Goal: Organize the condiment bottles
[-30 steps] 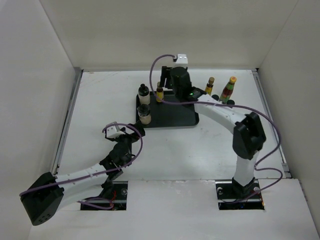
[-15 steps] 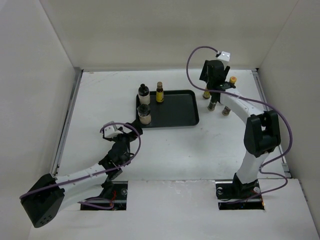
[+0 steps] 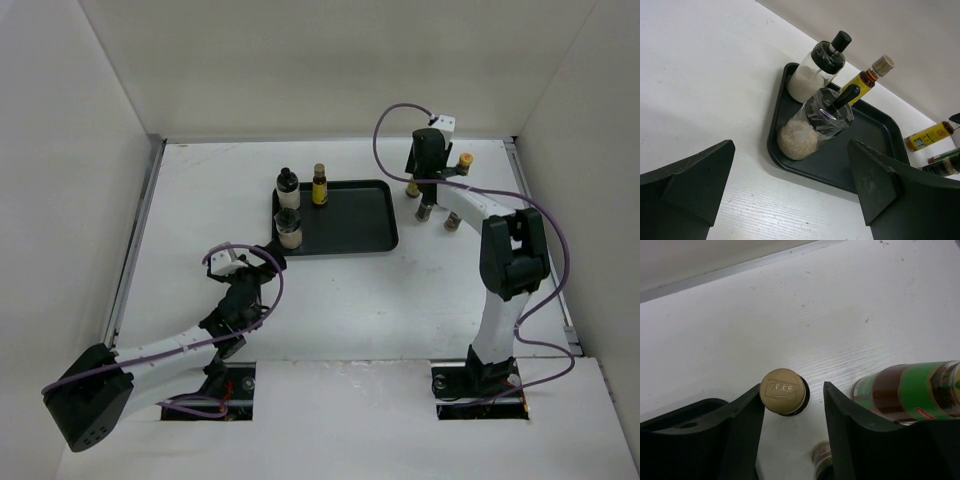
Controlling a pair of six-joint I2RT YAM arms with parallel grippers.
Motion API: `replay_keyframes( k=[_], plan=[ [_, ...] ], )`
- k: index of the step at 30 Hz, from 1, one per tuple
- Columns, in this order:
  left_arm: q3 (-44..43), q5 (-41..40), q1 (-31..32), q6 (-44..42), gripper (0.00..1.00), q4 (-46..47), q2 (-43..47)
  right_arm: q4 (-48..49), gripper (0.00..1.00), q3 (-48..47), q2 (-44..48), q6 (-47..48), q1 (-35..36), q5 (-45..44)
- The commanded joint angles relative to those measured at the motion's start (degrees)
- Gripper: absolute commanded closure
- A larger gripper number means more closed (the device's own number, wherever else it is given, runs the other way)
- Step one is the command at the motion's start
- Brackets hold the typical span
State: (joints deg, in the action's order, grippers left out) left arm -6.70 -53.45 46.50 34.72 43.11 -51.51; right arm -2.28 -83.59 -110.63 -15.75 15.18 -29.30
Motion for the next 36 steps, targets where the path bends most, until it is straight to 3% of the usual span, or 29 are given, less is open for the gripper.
replay_keyframes(
  k=[1, 9, 16, 24, 29, 36],
  plan=[
    [-0.8, 1.0, -0.4, 0.4, 0.0, 2.8, -0.3, 3.1, 0.46, -3.4, -0.3, 1.2, -0.4, 0.0],
    [-0.9, 1.1, -0.8, 0.4, 0.0, 3.0, -1.5, 3.3, 0.72, -4.3, 0.5, 1.2, -0.4, -0.1],
    [-1.0, 2.1, -0.8, 0.6, 0.0, 3.1, -2.0, 7.3, 0.74, -0.9, 9.5, 4.7, 3.2, -1.4],
    [-0.7, 2.1, -1.0, 0.6, 0.0, 3.1, -0.8, 10.5, 0.74, 8.5, 16.3, 3.3, 16.8, -1.0],
    [-0.6, 2.1, -1.0, 0.7, 0.0, 3.1, -1.1, 11.3, 0.74, 8.5, 14.7, 2.7, 26.8, -0.4],
    [-0.3, 2.1, -1.0, 0.7, 0.0, 3.0, 0.1, 11.3, 0.74, 4.4, 8.4, 3.1, 34.3, -1.1]
  ],
)
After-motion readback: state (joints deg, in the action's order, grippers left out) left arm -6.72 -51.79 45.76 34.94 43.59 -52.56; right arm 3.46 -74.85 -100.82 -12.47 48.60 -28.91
